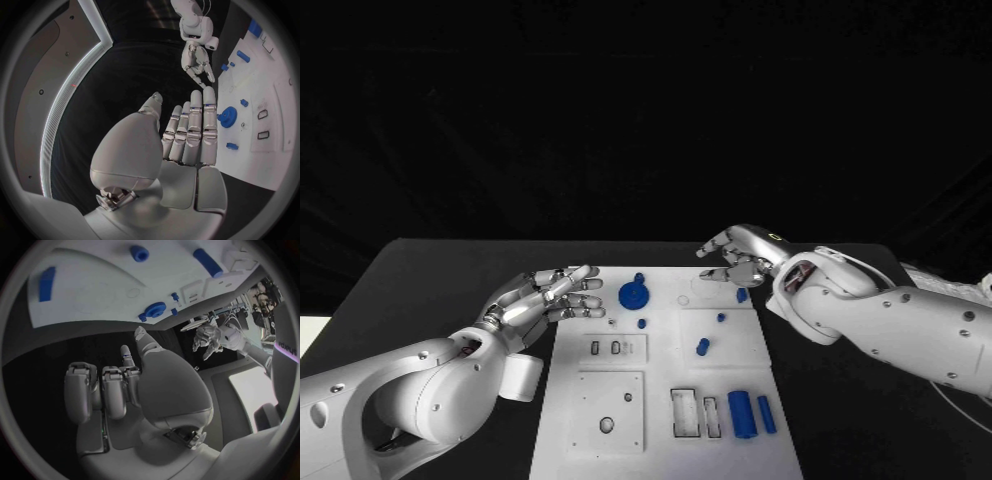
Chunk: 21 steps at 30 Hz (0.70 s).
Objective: Assemble the parts on the task board
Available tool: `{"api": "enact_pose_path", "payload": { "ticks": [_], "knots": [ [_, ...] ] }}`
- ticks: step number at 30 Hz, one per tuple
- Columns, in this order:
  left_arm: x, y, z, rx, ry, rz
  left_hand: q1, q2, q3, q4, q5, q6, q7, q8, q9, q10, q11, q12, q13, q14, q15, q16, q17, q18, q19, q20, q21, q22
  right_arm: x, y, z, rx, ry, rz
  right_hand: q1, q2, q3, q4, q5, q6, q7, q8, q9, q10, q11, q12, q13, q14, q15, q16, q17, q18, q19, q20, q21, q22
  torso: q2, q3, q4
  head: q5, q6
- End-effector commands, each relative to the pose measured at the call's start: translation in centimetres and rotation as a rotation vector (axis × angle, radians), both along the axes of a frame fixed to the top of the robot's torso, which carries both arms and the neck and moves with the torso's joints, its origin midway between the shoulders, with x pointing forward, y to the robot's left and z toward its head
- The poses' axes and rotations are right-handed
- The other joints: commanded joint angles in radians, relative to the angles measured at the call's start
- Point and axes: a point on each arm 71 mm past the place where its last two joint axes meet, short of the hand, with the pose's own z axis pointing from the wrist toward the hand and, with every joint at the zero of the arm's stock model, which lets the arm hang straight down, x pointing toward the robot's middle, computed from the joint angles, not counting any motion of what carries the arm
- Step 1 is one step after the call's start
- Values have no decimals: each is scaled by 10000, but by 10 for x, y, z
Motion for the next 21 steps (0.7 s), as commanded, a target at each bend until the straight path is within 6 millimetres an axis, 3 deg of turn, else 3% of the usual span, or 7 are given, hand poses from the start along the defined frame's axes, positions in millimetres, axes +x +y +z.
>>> {"api": "enact_pose_path", "payload": {
  "ticks": [1,6,12,15,19,21],
  "knots": [
    [0,-1,1,-118,-63,-158,72,33,-2,-52,-43,-9,69,-63,1,-50,9,-36,1,-73,-26,-41,14,99,-64,35,39,-17,-3,-11,-6,1448,1705,916,146,-84,20,-195,178,-71,-17,-41,-10,731,64,-21,2259,940,64,-58,2172,16,78,79,-65,-6,17,65,-89,-47,39],
    [0,1,1,-106,-62,-127,83,39,3,-61,-45,-9,67,-63,1,-50,8,-37,1,-73,-27,-42,17,100,-65,35,41,-17,-5,-41,-12,1029,1877,519,70,-229,-64,-288,313,-205,0,-68,-36,732,77,-18,2262,948,89,-44,2207,10,87,97,-52,20,38,146,-156,-17,35],
    [2,1,0,-103,-53,-129,83,39,3,-61,-45,-9,67,-63,1,-50,8,-37,1,-73,-27,-42,17,100,-65,35,41,-17,-3,-55,-21,621,1992,167,-132,-325,-232,-292,370,-609,66,-71,-73,705,138,-67,2236,956,144,-31,2239,12,82,146,-57,8,46,216,-207,16,15],
    [2,1,0,-99,-48,-123,83,39,3,-61,-45,-9,67,-63,1,-50,8,-37,1,-73,-27,-42,17,100,-65,35,41,-17,-3,-57,-26,496,2095,92,-221,-330,-297,-259,376,-642,73,-56,-63,707,148,-60,2240,959,156,-25,2252,11,86,158,-52,18,37,207,-184,1,-16],
    [3,2,-1,-87,-46,-96,102,47,13,-78,-47,-8,66,-63,2,-47,6,-38,2,-73,-28,-43,23,101,-65,34,44,-17,-4,-59,-33,323,2202,61,-291,-324,-349,-228,394,-637,72,-40,-50,715,150,-43,2250,960,160,-22,2260,12,86,166,-52,15,49,245,-170,8,-31],
    [4,2,-1,-79,-46,-79,102,47,13,-78,-47,-8,66,-63,2,-47,6,-38,2,-73,-28,-43,23,101,-65,34,44,-17,-4,-59,-36,274,2228,38,-314,-319,-365,-217,401,-631,71,-35,-45,719,150,-36,2254,962,161,-19,2267,11,89,168,-48,23,50,246,-177,23,-38]
  ]
}}
